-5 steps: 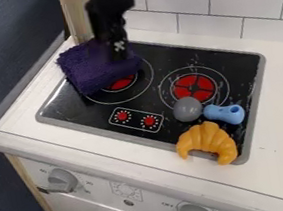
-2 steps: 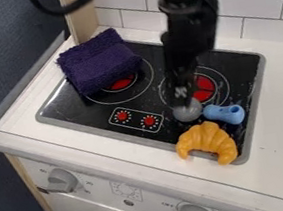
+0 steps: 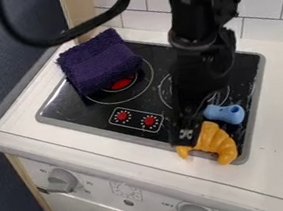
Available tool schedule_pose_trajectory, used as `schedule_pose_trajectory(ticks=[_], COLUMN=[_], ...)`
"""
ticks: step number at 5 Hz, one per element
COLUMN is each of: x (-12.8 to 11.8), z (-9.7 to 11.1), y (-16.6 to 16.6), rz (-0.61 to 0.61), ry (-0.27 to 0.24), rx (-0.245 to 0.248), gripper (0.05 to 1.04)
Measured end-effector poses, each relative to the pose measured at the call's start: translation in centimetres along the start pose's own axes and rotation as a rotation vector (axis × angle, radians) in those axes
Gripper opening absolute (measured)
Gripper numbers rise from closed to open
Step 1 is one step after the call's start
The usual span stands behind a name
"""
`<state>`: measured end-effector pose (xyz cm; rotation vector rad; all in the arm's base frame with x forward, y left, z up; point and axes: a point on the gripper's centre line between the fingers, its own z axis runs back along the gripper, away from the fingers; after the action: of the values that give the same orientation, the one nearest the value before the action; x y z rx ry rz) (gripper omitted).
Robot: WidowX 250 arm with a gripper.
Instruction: Move the croissant to the upper right side of the stove
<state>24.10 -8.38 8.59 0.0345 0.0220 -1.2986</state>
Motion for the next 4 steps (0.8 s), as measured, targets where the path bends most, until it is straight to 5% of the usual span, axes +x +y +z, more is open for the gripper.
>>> schedule_pose_trajectory(ticks=[4], x=[1.4], z=[-3.4], y=[1.2], rz=[-0.063], ry=[-0.049], rx=[-0.049], gripper=[0.999])
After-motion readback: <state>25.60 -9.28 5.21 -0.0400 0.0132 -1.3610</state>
